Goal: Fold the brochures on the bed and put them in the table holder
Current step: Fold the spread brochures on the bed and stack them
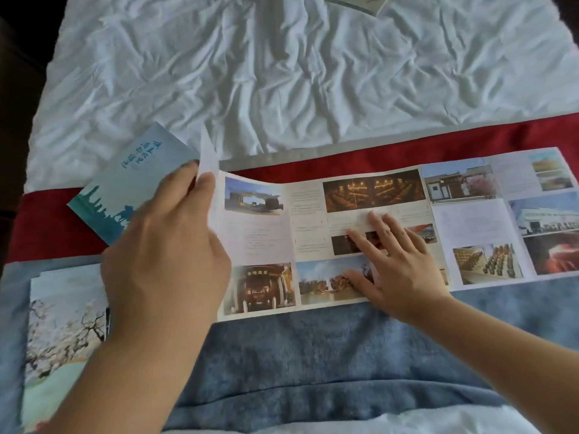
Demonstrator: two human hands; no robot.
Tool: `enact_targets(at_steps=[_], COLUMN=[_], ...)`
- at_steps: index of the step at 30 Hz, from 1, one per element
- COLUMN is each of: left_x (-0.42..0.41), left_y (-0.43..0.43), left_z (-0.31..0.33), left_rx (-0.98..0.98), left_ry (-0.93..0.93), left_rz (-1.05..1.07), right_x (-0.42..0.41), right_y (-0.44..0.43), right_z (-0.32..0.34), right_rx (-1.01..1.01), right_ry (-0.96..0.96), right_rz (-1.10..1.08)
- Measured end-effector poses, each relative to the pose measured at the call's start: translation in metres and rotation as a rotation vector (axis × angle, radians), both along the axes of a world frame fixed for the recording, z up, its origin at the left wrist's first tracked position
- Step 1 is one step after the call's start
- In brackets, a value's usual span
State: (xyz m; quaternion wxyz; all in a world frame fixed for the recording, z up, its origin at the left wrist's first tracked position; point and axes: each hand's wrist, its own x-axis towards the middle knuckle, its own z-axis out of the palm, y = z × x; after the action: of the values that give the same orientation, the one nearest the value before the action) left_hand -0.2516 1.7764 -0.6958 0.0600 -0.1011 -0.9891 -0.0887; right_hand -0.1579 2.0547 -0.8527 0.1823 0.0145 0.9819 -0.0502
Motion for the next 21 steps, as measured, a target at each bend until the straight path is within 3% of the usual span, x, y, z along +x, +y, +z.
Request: enact_targets(at_steps=[5,9,18,21], left_x=[-0.002,0.009,0.014,0.019], left_y=[0.001,0.012,-0.004,-0.005], left_z=[-0.032,-0.063,-0.147,-0.160], left_rx=[0.153,0.306,-0.102,-0.094], left_ry=[-0.282,-0.368,-0.520,-0.505], left_rz=[-0.157,-0.242,-0.185,-0.117], right_x=[0.002,0.004,0.008,0.009], right_y=[0.001,0.003,0.004,0.002], right_z=[-0.006,-0.011,-0.021,-0.023], right_rx=[-0.022,-0.029,-0.065,-0.057], right_ry=[0.019,0.031,0.097,0.124], right_rz=[-0.004,-0.001,-0.009,-0.017])
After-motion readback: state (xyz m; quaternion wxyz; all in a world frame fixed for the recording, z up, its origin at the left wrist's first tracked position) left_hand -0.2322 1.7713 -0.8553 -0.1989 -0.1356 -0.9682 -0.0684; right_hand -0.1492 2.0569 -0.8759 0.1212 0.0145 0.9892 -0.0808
